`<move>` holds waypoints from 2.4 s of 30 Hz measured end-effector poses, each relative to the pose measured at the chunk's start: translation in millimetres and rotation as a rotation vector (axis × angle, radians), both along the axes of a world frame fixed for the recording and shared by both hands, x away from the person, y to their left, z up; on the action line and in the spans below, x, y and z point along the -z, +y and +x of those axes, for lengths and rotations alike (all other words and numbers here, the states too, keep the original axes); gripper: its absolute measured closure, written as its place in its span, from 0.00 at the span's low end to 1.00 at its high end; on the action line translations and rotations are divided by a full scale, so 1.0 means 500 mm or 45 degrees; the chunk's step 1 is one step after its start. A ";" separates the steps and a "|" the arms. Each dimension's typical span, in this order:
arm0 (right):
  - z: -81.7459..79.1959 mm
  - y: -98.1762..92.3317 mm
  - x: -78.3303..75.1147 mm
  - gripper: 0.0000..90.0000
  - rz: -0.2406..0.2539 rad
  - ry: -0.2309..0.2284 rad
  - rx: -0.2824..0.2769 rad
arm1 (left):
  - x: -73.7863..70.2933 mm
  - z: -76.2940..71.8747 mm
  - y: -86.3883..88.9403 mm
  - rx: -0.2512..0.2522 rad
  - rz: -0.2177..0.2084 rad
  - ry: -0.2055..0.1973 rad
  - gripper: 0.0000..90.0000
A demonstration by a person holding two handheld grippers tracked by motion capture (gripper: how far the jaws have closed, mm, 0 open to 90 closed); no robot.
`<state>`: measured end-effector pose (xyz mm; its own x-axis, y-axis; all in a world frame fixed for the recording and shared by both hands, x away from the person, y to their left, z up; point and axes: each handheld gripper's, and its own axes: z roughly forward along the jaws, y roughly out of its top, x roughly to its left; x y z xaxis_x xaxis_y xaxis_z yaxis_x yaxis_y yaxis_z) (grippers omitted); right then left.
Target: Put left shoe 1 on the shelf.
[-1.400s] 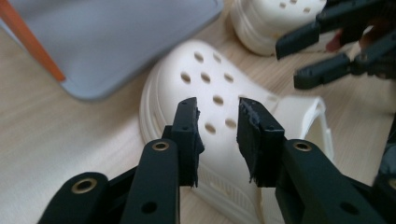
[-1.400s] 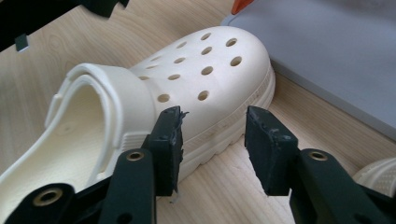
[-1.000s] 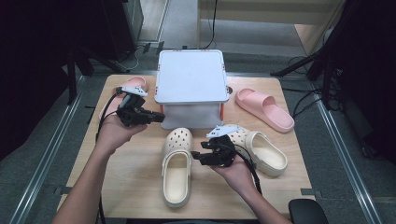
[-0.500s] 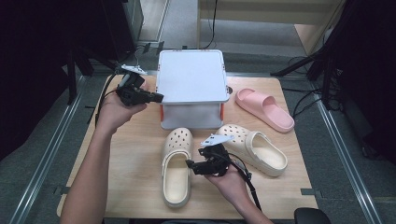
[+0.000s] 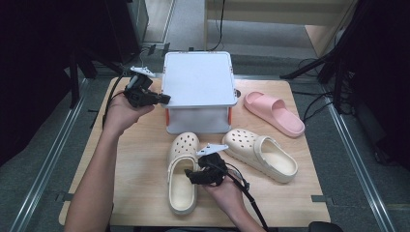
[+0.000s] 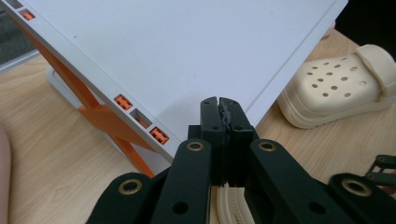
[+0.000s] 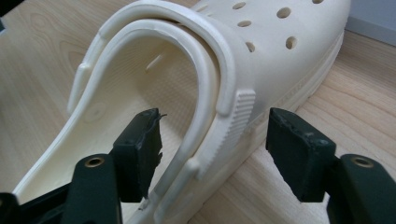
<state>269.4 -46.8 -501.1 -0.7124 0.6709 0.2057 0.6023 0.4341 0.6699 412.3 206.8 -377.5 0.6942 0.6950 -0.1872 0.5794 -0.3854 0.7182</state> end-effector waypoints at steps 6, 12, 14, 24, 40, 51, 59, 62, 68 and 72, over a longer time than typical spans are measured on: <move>0.014 0.004 0.002 0.51 -0.029 0.017 0.033 | 0.000 0.000 0.002 -0.003 -0.008 0.007 0.99; 0.031 -0.004 -0.011 0.75 -0.055 0.024 0.021 | 0.000 -0.001 0.000 0.004 0.010 -0.014 0.99; 0.040 -0.008 -0.017 0.84 -0.063 0.019 0.031 | 0.000 -0.001 0.000 0.004 0.010 -0.014 0.99; 0.086 -0.004 -0.057 0.86 -0.065 -0.032 0.029 | 0.002 -0.002 -0.001 0.009 0.002 -0.021 0.99; 0.208 -0.012 -0.085 0.86 -0.012 -0.102 0.248 | 0.004 -0.001 0.000 0.013 -0.016 -0.020 0.99; 0.247 -0.007 -0.041 0.84 0.015 -0.078 0.342 | 0.006 -0.001 0.002 0.015 -0.027 -0.019 0.99; 0.230 -0.013 -0.044 0.73 0.040 -0.116 0.297 | 0.006 -0.002 0.002 0.015 -0.027 -0.022 0.99; 0.218 -0.021 -0.051 0.69 0.042 -0.113 0.276 | 0.007 -0.001 0.004 0.016 -0.039 -0.021 0.99; 0.186 -0.048 -0.071 0.72 0.095 -0.137 0.216 | 0.009 0.000 0.004 0.013 -0.053 -0.015 0.99; 0.157 -0.064 -0.077 0.81 0.121 -0.138 0.171 | 0.009 0.000 0.004 0.012 -0.059 -0.013 0.99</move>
